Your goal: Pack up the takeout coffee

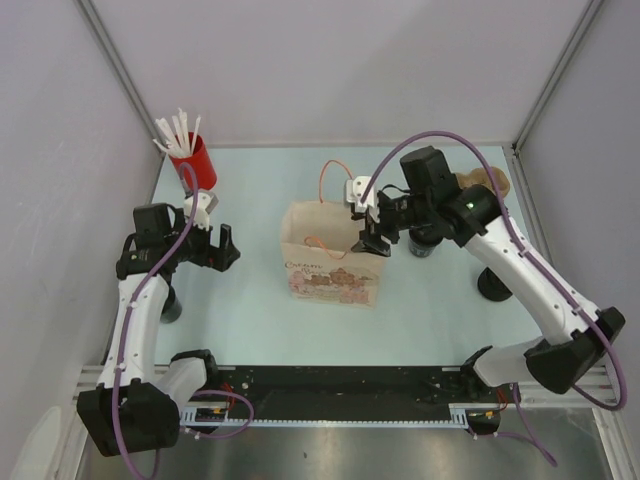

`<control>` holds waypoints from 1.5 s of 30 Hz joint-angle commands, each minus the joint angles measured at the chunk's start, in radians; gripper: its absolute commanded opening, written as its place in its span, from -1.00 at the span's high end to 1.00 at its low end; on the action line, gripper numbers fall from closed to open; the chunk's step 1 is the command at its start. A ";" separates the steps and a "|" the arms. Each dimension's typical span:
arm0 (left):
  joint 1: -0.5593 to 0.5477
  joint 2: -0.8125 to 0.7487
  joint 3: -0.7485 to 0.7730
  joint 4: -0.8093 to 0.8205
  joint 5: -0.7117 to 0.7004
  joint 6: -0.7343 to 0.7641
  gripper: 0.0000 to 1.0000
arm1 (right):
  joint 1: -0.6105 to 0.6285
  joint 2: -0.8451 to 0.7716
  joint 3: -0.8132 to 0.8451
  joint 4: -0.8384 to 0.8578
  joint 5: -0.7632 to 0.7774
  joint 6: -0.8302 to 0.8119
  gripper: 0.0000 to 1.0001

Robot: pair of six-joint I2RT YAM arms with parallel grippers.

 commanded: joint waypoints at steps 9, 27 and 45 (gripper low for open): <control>0.013 -0.020 -0.016 0.024 0.048 0.016 -0.99 | -0.158 -0.276 -0.035 0.026 0.088 0.088 -0.93; 0.013 -0.014 -0.025 0.030 0.046 0.018 -0.99 | -0.475 0.077 -0.267 0.315 0.298 0.381 -0.99; 0.013 -0.006 -0.027 0.030 0.054 0.016 -0.99 | -0.498 0.195 -0.285 0.312 0.392 0.375 -1.00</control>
